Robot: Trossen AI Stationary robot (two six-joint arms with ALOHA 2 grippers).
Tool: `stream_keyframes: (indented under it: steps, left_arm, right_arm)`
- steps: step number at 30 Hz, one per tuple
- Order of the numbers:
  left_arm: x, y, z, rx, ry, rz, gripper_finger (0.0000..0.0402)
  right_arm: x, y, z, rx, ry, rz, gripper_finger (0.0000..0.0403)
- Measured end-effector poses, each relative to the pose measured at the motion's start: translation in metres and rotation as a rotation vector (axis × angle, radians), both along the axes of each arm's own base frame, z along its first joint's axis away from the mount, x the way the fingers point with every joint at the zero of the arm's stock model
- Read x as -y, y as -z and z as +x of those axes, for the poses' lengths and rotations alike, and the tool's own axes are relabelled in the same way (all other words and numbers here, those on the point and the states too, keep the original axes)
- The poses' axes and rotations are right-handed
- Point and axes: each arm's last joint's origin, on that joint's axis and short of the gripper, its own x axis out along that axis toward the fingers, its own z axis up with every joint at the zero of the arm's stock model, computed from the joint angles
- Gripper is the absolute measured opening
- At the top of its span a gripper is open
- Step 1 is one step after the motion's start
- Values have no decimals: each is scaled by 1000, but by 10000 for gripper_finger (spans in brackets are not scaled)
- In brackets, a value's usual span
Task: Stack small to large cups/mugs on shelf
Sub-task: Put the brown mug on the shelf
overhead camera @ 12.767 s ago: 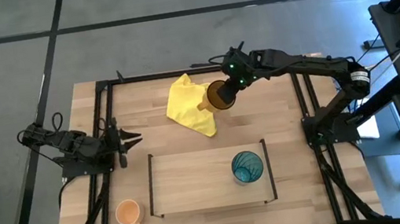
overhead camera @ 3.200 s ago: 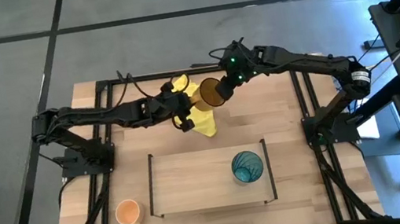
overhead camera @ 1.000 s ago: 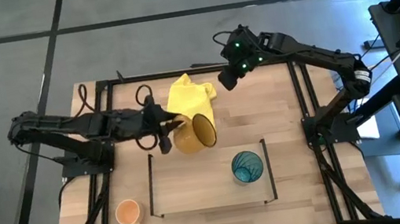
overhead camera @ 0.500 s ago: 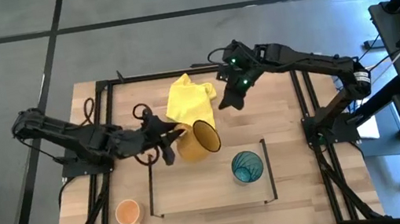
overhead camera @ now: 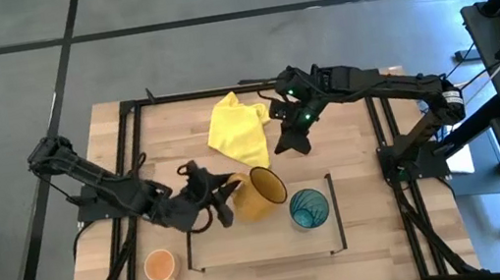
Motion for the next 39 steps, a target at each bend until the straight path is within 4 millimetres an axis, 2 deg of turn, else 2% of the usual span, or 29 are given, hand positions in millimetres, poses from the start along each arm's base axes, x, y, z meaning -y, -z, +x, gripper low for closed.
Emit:
stream_keyframes:
  steps: [10, 18, 39]
  left_arm:
    - [29, 1, -17, 42, 31, -38, 74]
    - [47, 8, -29, -4, 85, 25, 74]
    - [49, 8, -33, -23, 63, 110, 73]
  right_arm:
    - [-12, 22, 1, -58, -46, 78, 4]
    - [-23, 27, 17, 19, -48, 182, 4]
    - [-25, 62, 42, -50, -171, 330, 4]
